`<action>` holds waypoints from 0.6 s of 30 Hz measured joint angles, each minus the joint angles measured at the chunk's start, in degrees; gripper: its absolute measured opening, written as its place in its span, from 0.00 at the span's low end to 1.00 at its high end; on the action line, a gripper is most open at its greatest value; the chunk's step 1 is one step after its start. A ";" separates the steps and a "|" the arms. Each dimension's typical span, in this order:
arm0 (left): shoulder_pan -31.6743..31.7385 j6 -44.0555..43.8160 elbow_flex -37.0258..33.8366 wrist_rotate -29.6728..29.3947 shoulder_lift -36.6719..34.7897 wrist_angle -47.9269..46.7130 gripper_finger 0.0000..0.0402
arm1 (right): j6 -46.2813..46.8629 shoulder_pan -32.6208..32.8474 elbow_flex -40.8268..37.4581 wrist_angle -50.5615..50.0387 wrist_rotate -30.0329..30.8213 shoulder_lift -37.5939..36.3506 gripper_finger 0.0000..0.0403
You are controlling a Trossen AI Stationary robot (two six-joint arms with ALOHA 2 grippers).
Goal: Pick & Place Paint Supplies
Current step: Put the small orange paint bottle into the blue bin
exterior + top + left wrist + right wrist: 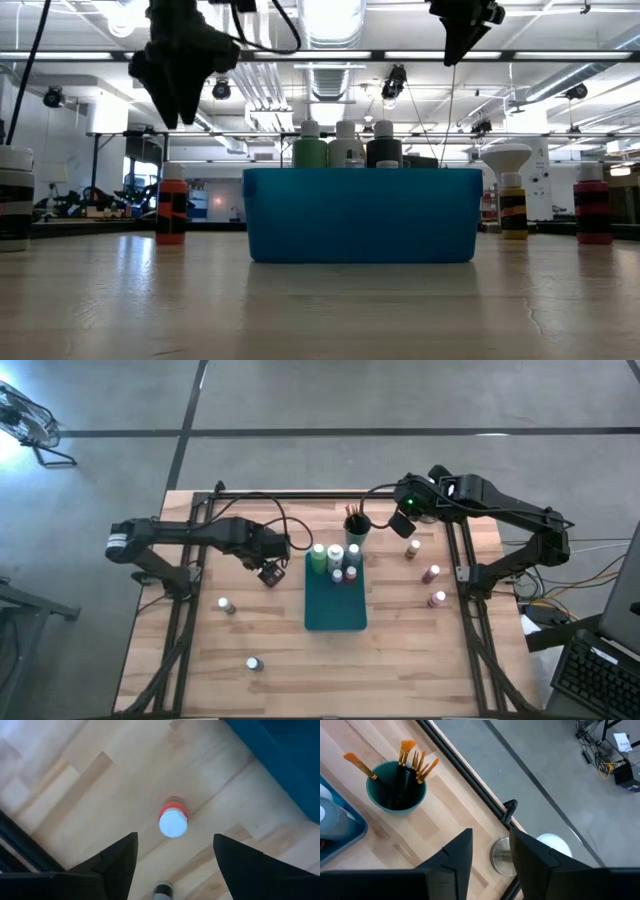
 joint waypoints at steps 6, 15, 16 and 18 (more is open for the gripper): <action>2.18 -2.11 -3.22 0.52 0.04 0.56 0.65 | -0.02 0.00 0.00 0.20 0.00 0.01 0.34; 3.15 -2.27 -8.38 4.05 0.04 6.49 0.65 | -0.04 0.00 0.00 0.64 0.00 0.02 0.37; 3.15 -2.27 -8.82 4.11 0.04 7.01 0.65 | -0.02 0.00 0.00 0.65 0.00 0.02 0.37; 3.17 -2.55 -9.32 4.15 0.04 7.38 0.65 | -0.02 0.00 0.00 0.67 0.00 0.02 0.38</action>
